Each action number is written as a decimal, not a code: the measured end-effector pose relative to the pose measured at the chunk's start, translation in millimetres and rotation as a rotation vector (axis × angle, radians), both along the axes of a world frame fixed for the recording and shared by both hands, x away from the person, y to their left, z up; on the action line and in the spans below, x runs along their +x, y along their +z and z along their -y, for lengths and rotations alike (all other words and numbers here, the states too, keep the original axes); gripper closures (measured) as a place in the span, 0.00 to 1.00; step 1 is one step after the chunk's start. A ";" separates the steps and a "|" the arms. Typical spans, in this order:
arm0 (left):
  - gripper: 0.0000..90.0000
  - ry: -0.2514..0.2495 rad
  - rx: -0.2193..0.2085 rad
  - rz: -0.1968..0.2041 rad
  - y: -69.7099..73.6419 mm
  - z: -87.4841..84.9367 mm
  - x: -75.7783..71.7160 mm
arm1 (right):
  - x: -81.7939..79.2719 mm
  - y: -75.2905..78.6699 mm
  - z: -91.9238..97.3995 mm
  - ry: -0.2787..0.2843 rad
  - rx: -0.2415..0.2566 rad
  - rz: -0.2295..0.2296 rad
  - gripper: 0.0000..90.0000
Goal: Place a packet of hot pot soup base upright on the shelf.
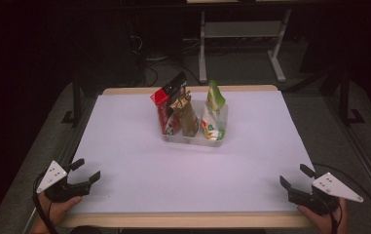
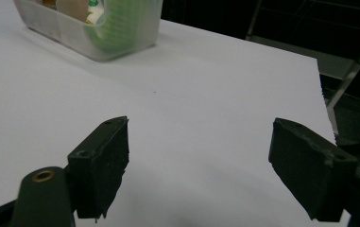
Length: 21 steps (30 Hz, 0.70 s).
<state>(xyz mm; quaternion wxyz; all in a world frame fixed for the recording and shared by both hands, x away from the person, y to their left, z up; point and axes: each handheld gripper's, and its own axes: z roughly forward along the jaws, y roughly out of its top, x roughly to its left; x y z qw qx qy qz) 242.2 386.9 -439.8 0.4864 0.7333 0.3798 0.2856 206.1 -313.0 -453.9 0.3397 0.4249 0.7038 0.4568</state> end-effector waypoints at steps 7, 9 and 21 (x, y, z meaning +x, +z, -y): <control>0.21 -0.006 -0.002 -0.003 2.9 2.8 -0.6 | -0.4 3.7 -4.5 0.008 -0.003 0.009 0.23; 0.21 -0.006 0.003 -0.003 1.9 4.6 -0.2 | 0.6 4.4 -6.1 0.006 -0.010 0.009 0.23; 0.22 -0.009 0.004 -0.021 -0.1 7.5 2.1 | 4.6 2.4 -14.9 0.033 -0.064 -0.006 0.22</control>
